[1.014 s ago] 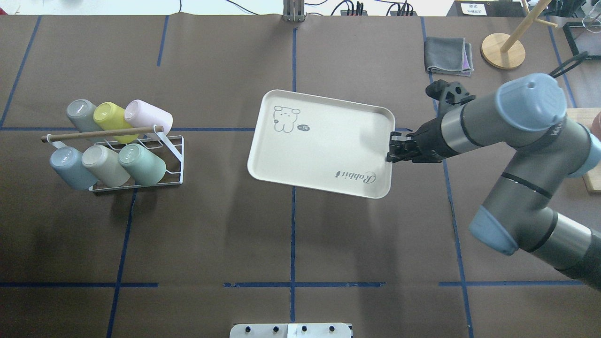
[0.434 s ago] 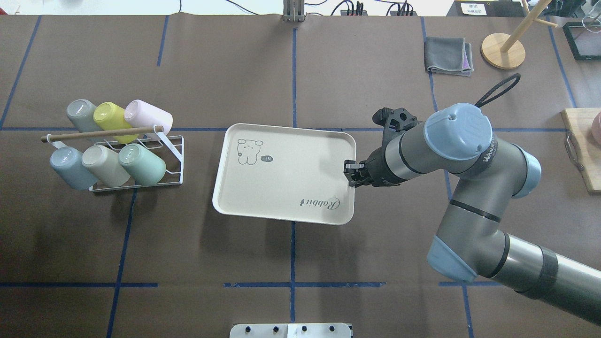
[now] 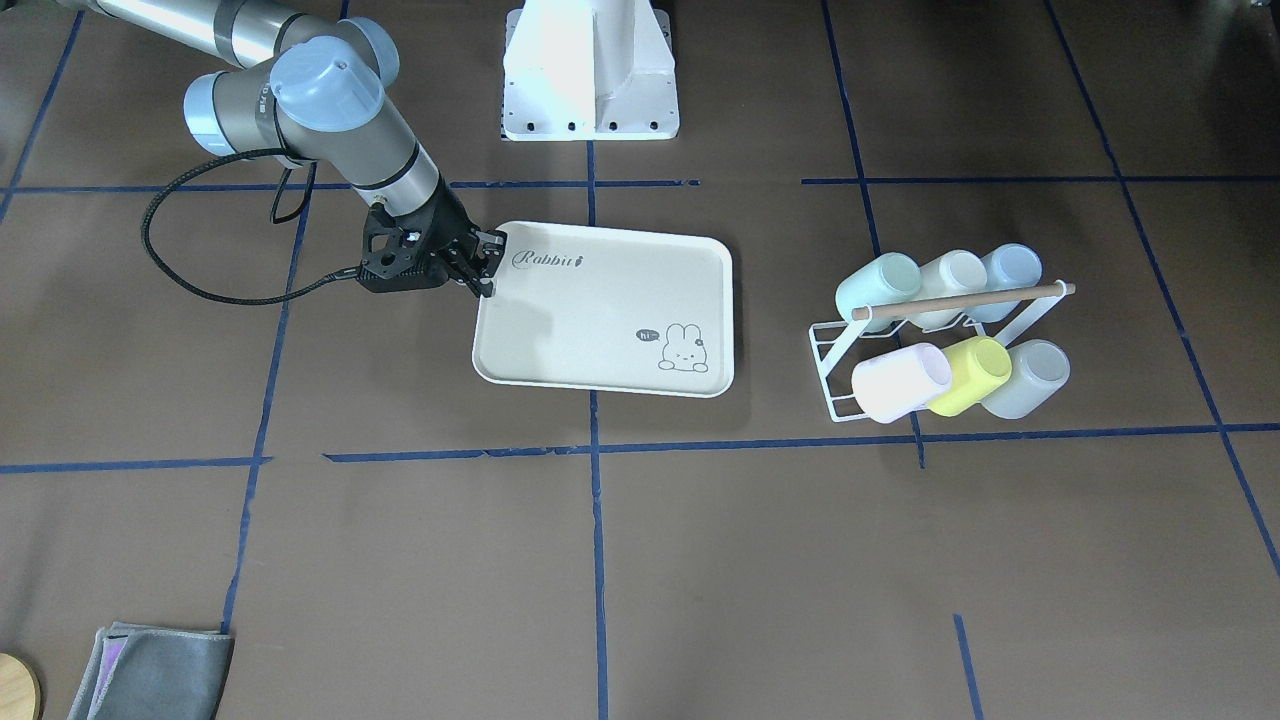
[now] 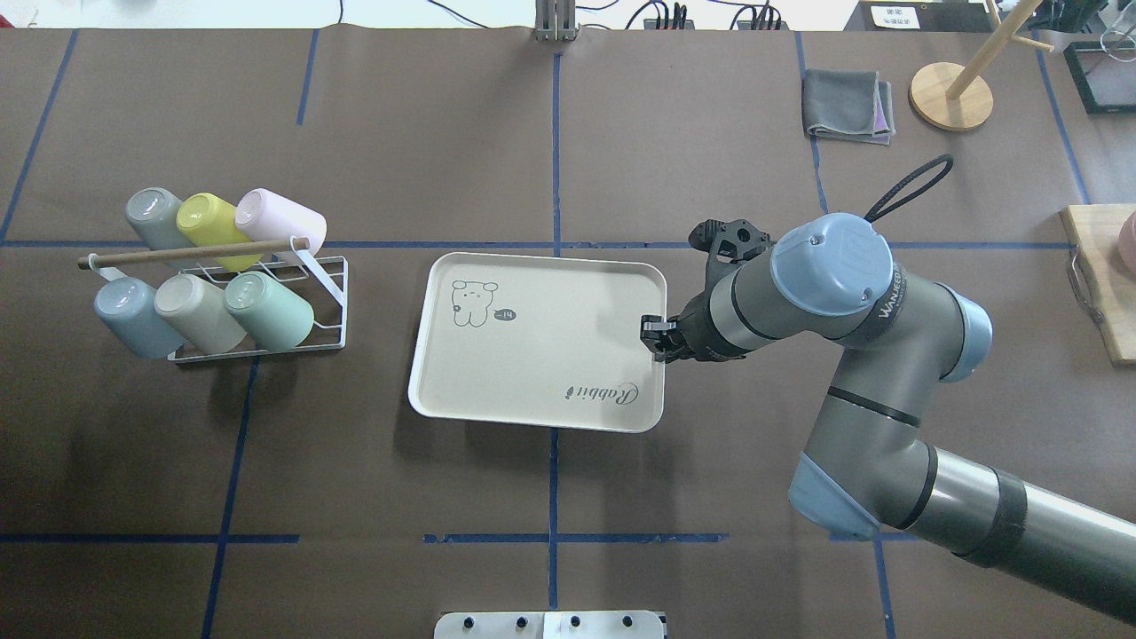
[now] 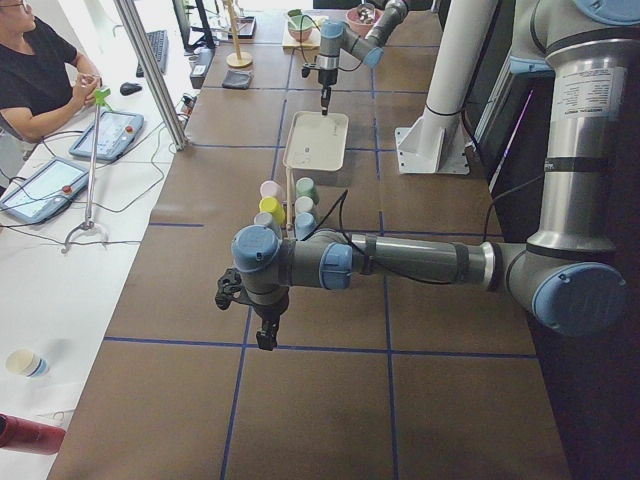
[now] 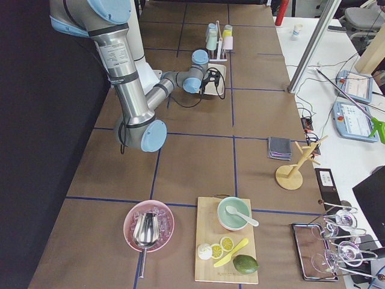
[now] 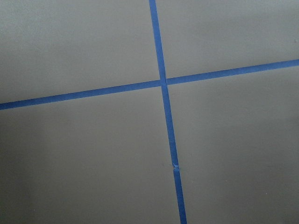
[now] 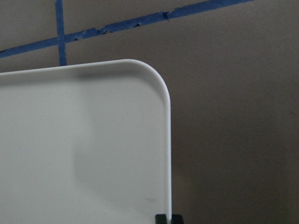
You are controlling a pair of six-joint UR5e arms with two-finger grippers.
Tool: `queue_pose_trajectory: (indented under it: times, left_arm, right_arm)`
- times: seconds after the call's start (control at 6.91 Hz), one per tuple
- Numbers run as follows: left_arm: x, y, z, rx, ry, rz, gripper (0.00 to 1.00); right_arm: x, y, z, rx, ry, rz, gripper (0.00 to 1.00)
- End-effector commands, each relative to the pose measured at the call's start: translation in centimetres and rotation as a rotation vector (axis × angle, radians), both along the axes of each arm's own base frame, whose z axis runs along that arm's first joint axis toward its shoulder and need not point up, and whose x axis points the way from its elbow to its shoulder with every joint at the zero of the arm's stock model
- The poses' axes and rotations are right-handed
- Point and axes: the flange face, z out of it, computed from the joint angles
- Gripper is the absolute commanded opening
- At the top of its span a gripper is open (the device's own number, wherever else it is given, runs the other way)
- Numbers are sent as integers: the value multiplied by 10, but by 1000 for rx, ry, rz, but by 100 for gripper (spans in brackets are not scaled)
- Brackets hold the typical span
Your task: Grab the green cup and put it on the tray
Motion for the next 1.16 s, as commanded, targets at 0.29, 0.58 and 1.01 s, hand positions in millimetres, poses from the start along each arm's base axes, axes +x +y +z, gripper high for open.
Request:
queue_pose_trajectory:
  times: [0.29, 0.58, 1.01]
  left_arm:
    - [0, -3, -6, 9, 1, -2, 100]
    - [1, -15, -35, 65, 2, -2, 100]
    - [9, -35, -141, 263, -2, 13, 100]
  right_arm:
    - [0, -3, 1, -3, -2, -2, 100]
    - [18, -15, -11, 1, -20, 21, 100]
    - [97, -40, -32, -59, 64, 49, 100]
